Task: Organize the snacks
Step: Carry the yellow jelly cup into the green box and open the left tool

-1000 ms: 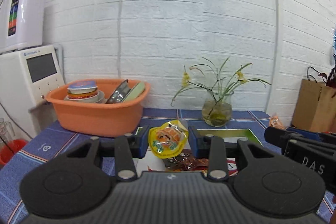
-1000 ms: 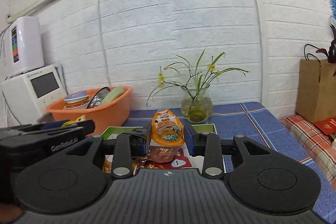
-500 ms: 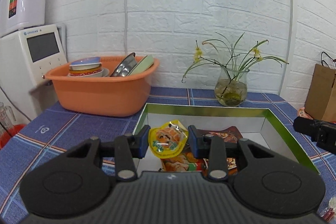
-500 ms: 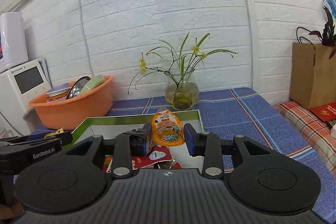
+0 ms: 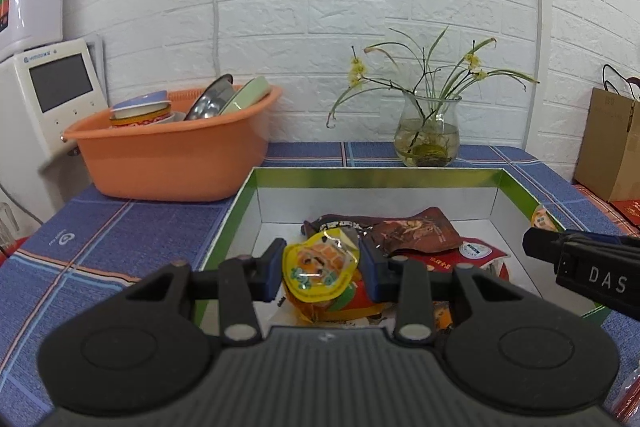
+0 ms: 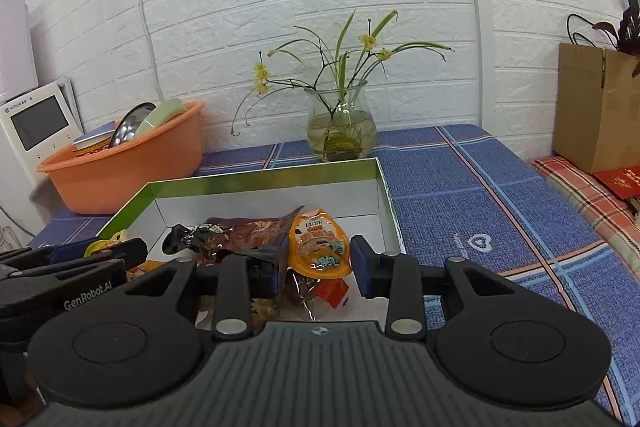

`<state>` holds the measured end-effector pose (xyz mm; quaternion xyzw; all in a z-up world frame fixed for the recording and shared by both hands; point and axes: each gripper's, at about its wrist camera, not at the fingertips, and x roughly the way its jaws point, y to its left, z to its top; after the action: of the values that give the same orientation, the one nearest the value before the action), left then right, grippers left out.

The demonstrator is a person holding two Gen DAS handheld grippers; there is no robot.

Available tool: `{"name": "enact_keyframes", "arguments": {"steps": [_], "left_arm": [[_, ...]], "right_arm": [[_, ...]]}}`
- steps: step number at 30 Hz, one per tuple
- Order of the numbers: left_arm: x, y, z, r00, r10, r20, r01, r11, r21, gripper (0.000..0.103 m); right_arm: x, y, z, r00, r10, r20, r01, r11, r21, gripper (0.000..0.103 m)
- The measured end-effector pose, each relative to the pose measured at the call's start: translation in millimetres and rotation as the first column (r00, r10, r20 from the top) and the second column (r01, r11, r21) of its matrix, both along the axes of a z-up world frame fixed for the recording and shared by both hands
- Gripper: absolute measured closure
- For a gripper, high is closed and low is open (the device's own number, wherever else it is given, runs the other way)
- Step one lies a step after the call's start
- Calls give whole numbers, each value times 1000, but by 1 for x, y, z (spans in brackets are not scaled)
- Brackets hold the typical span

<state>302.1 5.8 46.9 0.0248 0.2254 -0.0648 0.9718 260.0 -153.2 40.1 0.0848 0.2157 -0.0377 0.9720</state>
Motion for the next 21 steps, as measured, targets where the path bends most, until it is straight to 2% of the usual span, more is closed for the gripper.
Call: {"name": "enact_keyframes", "arguments": {"steps": [9, 10, 11, 13, 15, 17, 21], "left_arm": [[3, -2, -5, 1000, 4, -9, -4, 1000, 12, 63], [3, -2, -5, 1000, 8, -9, -8, 1000, 12, 62], [3, -2, -5, 1000, 11, -8, -11, 1000, 15, 62], [3, -4, -5, 1000, 15, -1, -15, 1000, 28, 61], [2, -4, -4, 1000, 16, 5, -16, 999, 32, 51], [0, -3, -2, 1000, 19, 12, -19, 999, 32, 49], [0, -3, -1, 999, 30, 14, -30, 999, 43, 40]], "right_arm": [[5, -2, -6, 999, 5, -34, -4, 1000, 14, 42], [7, -2, -7, 998, 16, -54, -15, 1000, 19, 37], [9, -2, -8, 996, 35, -79, -33, 999, 26, 24], [12, -2, -9, 993, 46, -107, -40, 998, 56, 6], [10, 0, -8, 994, 47, -96, -41, 997, 64, 5], [8, 1, -6, 995, 45, -88, -40, 998, 57, 4], [5, -4, -1, 997, 32, -70, -27, 997, 75, 3]]}}
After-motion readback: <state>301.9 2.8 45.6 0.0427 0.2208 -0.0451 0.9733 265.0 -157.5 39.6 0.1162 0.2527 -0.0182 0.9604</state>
